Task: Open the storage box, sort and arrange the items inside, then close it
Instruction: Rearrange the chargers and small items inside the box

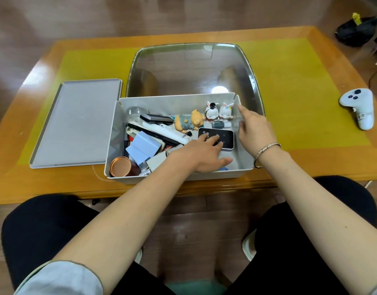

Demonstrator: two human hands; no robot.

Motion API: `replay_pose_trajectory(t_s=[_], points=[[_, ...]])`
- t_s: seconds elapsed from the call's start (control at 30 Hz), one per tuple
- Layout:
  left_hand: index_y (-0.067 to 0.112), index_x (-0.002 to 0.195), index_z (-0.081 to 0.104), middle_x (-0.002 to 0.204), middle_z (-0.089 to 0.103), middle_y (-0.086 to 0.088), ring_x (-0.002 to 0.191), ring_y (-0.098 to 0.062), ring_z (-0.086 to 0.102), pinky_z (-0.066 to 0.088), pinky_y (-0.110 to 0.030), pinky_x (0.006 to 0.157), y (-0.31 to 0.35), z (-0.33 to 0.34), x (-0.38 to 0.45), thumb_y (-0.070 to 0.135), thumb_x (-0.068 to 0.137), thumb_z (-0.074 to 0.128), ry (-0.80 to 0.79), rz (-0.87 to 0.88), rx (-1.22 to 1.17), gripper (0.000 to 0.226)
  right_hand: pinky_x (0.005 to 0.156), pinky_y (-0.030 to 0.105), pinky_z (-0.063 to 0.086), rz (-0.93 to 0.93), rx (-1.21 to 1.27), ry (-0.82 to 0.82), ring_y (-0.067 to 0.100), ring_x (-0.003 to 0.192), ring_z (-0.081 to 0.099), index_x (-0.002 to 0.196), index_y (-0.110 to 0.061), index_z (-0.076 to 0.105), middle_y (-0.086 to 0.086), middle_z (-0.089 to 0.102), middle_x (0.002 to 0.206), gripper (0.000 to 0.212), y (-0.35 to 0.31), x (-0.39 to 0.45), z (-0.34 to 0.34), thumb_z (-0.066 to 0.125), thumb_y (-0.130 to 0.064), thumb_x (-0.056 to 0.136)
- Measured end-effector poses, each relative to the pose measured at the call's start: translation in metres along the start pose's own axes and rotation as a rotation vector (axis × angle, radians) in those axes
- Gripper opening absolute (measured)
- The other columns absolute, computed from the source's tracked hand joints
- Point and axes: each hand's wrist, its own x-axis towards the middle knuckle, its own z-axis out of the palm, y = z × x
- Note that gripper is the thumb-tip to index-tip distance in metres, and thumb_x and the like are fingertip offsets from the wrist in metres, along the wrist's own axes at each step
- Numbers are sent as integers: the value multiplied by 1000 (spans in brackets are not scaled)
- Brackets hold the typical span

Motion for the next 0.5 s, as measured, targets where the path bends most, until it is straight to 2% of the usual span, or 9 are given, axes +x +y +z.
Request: replay_pose_trajectory(t_s=[0.17, 0.27, 0.37, 0.5], points=[[20, 154, 7, 161, -6, 0, 146, -32, -7, 11, -55, 114, 6, 3, 8, 64, 95, 21, -15, -44, -46, 75, 80, 42, 47, 30, 26, 21, 39, 102, 58, 142, -17, 35, 18, 60, 120, 53, 0, -2, 4, 42, -5, 91], [20, 154, 7, 161, -5, 1, 146, -33, -7, 18, -55, 112, 9, 5, 13, 64, 94, 27, 10, -53, -58, 77, 80, 42, 47, 39, 42, 23, 39, 102, 58, 141, -18, 37, 19, 61, 119, 52, 0, -1, 4, 43, -5, 91], [24, 153, 13, 161, 1, -1, 145, -33, -3, 23, -56, 109, 9, 7, 15, 65, 93, 30, 59, -48, -58, 75, 79, 41, 48, 44, 51, 42, 38, 101, 59, 141, -19, 37, 18, 61, 118, 52, 0, -2, 4, 43, -6, 92], [36, 148, 28, 161, 7, -5, 146, -34, -2, 19, -55, 114, -2, 8, 11, 59, 96, 31, 78, 13, -137, 57, 79, 40, 48, 55, 68, 54, 37, 101, 59, 142, -20, 37, 16, 62, 118, 52, 1, -2, 6, 43, -7, 92]])
